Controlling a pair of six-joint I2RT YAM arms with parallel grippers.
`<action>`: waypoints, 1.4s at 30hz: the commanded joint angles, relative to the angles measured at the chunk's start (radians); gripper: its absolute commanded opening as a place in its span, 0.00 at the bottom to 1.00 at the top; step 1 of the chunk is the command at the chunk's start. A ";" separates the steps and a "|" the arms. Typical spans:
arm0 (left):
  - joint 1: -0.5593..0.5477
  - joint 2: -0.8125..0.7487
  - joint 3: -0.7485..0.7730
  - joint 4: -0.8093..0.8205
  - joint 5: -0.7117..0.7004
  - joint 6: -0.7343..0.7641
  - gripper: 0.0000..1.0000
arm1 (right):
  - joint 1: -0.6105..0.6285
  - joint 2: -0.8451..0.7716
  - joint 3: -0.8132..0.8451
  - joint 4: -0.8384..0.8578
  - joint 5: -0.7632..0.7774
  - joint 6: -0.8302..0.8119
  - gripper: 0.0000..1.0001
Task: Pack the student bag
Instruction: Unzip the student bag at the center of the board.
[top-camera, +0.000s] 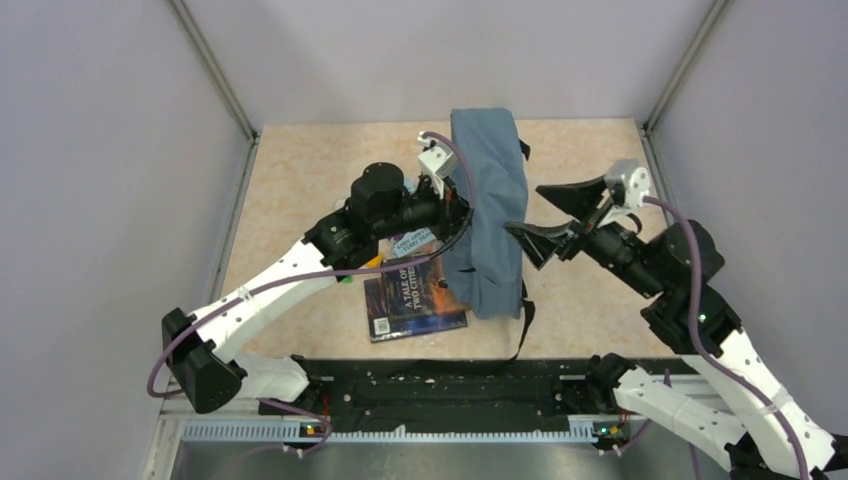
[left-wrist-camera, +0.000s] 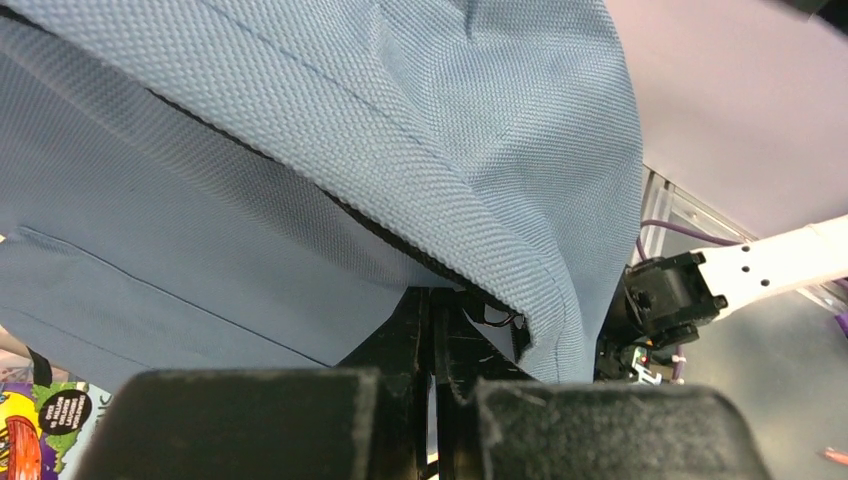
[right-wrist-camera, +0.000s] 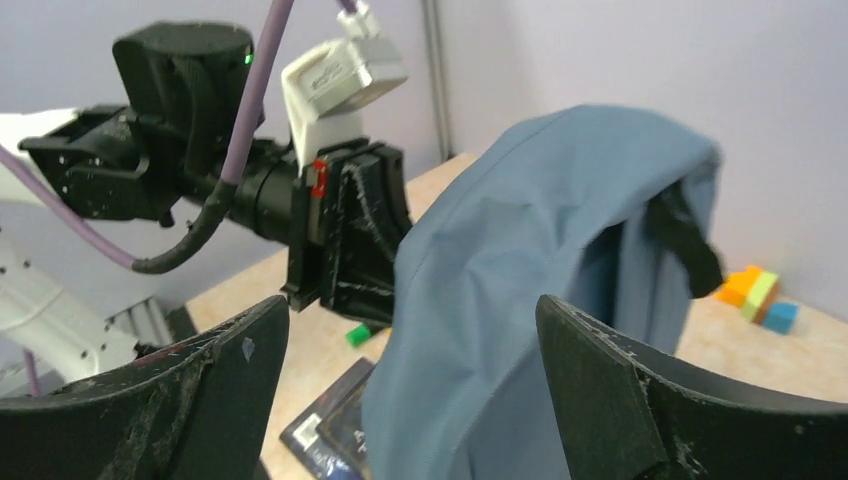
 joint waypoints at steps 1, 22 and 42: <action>0.005 0.026 0.058 0.057 -0.074 0.013 0.00 | 0.000 0.074 0.021 -0.015 -0.144 0.030 0.89; 0.015 -0.037 -0.024 0.061 -0.185 0.074 0.00 | 0.447 0.353 -0.030 0.026 0.790 -0.131 0.71; 0.017 -0.063 -0.038 0.061 -0.180 0.076 0.00 | 0.446 0.349 -0.164 0.210 1.101 -0.271 0.56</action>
